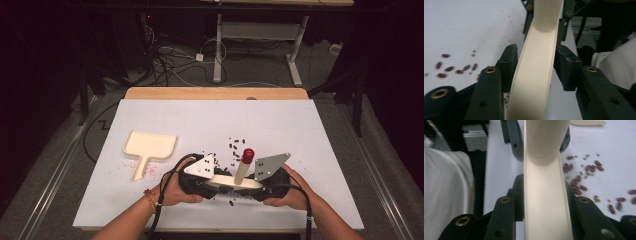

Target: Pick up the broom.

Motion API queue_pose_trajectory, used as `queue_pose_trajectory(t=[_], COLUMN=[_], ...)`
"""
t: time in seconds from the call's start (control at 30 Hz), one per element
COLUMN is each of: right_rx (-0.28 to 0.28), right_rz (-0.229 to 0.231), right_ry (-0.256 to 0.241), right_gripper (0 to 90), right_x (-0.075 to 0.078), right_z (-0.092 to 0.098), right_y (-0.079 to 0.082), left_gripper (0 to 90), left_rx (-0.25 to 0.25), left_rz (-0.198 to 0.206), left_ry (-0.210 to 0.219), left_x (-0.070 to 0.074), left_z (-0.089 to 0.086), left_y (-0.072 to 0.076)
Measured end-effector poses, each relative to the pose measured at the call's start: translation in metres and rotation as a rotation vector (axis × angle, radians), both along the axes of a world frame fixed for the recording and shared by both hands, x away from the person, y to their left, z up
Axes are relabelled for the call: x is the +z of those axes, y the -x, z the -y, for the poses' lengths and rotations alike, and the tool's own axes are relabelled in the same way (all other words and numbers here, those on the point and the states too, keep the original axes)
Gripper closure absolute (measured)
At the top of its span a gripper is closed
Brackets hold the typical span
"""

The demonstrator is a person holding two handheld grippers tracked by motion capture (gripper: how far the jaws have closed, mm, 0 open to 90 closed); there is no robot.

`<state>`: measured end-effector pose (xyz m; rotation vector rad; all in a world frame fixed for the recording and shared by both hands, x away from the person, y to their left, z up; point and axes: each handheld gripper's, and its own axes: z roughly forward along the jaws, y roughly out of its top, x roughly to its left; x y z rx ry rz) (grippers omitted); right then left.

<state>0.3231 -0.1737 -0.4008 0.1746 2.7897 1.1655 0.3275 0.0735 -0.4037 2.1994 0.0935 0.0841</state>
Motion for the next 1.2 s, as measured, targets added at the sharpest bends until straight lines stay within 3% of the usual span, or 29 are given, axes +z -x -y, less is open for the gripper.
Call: queue_pose_trajectory(t=[0.03, 0.07, 0.1, 0.17, 0.23, 0.3, 0.43, 0.47, 0.53, 0.57, 0.67, 0.8, 0.9, 1.07, 1.2], right_rx=[0.0, -0.036, -0.036, -0.116, -0.14, -0.205, -0.265, -0.323, -0.351, -0.399, -0.43, -0.517, -0.562, -0.617, -0.638], right_rz=[0.0, 0.004, 0.004, 0.029, 0.039, 0.077, 0.112, 0.122, 0.122, 0.138, 0.149, 0.156, 0.168, 0.19, 0.204], right_ry=[0.0, -0.013, -0.013, -0.043, -0.051, -0.071, -0.079, -0.085, -0.092, -0.085, -0.093, -0.116, -0.104, -0.076, -0.064], right_gripper=[67.9, 68.0, 68.0, 68.0, 68.0, 68.0, 68.0, 67.9, 68.0, 68.0, 68.0, 68.0, 68.0, 68.0, 68.0], right_x=[0.0, 0.002, 0.002, 0.007, 0.01, 0.016, 0.02, 0.021, 0.021, 0.022, 0.022, 0.024, 0.022, 0.016, 0.013], right_z=[0.0, 0.004, 0.004, 0.014, 0.018, 0.03, 0.04, 0.047, 0.05, 0.055, 0.061, 0.074, 0.079, 0.084, 0.086], right_y=[0.0, -0.003, -0.003, -0.007, -0.009, -0.013, -0.017, -0.021, -0.023, -0.026, -0.03, -0.042, -0.048, -0.056, -0.062], left_gripper=[52.1, 34.4, 34.4, 26.4, 24.9, 23.1, 21.9, 21.8, 21.7, 21.4, 20.9, 20.3, 20.3, 20.3, 20.3], left_rx=[0.03, 0.073, 0.116, 0.196, 0.252, 0.312, 0.398, 0.411, 0.447, 0.463, 0.52, 0.58, 0.633, 0.67, 0.666], left_rz=[0.018, 0.036, 0.05, 0.093, 0.132, 0.186, 0.242, 0.242, 0.24, 0.231, 0.223, 0.211, 0.206, 0.189, 0.196], left_ry=[-0.004, -0.01, -0.01, -0.017, -0.033, -0.059, -0.122, -0.128, -0.137, -0.129, -0.131, -0.126, -0.092, -0.043, -0.067], left_x=[0.001, 0.002, 0.004, 0.007, 0.007, 0.004, -0.007, -0.01, -0.014, -0.017, -0.025, -0.034, -0.039, -0.039, -0.041], left_z=[-0.003, -0.005, -0.009, -0.018, -0.028, -0.038, -0.06, -0.067, -0.079, -0.086, -0.104, -0.124, -0.137, -0.149, -0.146], left_y=[-0.001, -0.001, -0.002, -0.001, 0.002, 0.006, 0.015, 0.016, 0.019, 0.02, 0.023, 0.028, 0.033, 0.035, 0.035])
